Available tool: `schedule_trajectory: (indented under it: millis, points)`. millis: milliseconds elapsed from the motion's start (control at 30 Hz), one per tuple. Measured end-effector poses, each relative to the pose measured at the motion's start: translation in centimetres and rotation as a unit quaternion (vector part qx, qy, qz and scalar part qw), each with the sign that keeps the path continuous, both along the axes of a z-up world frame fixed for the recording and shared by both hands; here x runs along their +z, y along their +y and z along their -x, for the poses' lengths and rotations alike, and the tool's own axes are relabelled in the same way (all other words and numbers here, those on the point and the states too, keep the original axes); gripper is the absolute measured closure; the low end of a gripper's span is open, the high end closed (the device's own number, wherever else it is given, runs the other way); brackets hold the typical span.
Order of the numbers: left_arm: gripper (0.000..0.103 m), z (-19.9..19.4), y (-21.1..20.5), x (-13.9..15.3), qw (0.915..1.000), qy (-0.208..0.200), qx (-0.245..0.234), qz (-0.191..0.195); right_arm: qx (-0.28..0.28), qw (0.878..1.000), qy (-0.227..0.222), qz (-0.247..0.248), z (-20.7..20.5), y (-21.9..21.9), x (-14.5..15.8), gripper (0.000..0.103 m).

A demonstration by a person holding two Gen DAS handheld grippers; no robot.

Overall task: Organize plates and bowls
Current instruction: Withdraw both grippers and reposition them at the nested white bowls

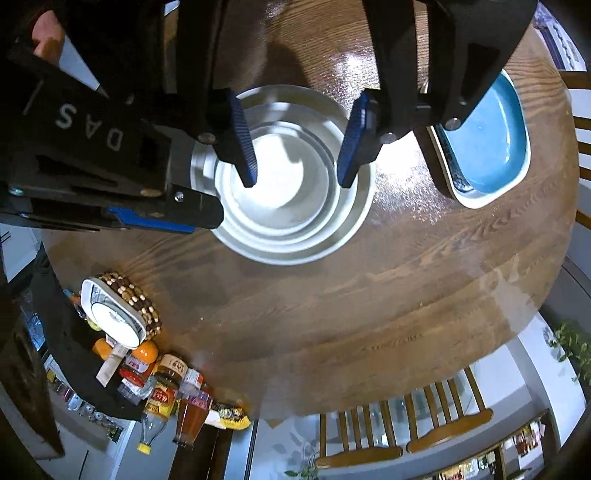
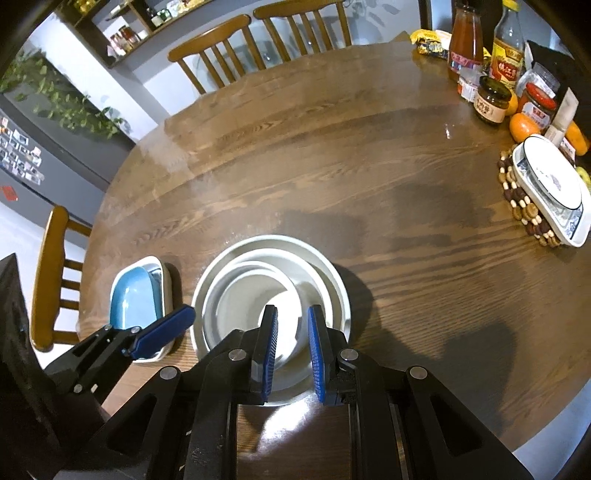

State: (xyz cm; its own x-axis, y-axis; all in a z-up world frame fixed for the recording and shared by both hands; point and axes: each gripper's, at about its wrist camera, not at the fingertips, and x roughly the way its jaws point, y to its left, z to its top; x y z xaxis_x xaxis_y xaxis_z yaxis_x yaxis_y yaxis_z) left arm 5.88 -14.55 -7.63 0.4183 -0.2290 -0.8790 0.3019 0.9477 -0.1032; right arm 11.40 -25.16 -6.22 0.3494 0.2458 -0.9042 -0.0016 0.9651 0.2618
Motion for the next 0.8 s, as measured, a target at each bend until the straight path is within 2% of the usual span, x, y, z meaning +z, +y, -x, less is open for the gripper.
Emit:
schedule_trajectory:
  millis: [67, 233, 300, 333, 367, 500, 533, 633, 800]
  points:
    - [0.05, 0.1, 0.1, 0.3, 1.0, -0.006, 0.002, 0.003, -0.002, 1.0, -0.003, -0.002, 0.1, -0.2, 0.3, 0.086]
    - [0.049, 0.4, 0.6, 1.3, 0.9998, -0.02, 0.003, 0.003, -0.008, 1.0, -0.014, -0.008, 0.6, -0.8, 1.0, 0.086]
    - [0.046, 0.6, 1.1, 1.7, 0.9996, -0.025, 0.008, 0.002, -0.01, 1.0, -0.018, -0.007, 0.8, -1.0, 1.3, 0.078]
    - [0.042, 0.7, 1.3, 1.8, 0.9995, -0.028, 0.011, 0.001, -0.01, 1.0, -0.021, -0.005, 1.0, -1.1, 1.5, 0.068]
    - [0.033, 0.8, 1.7, 2.1, 0.9992, -0.035, 0.018, -0.004, -0.01, 1.0, -0.023, -0.003, 1.1, -1.1, 1.6, 0.059]
    - [0.023, 1.3, 2.7, 3.1, 0.9972, -0.062, 0.037, -0.019, 0.006, 0.999, -0.031, 0.01, 1.8, -0.8, 2.2, 0.054]
    - [0.018, 1.5, 3.0, 3.3, 0.9967, -0.066, 0.039, -0.024, 0.012, 0.999, -0.034, 0.012, 2.1, -0.6, 2.3, 0.053]
    - [0.018, 2.0, 3.7, 3.7, 0.9954, -0.076, 0.05, -0.031, 0.024, 0.998, -0.046, 0.018, 2.8, -0.4, 3.0, 0.045]
    - [0.018, 2.8, 4.8, 4.2, 0.9949, -0.073, 0.061, -0.033, 0.038, 0.997, -0.064, 0.024, 3.5, -0.2, 4.1, 0.044]
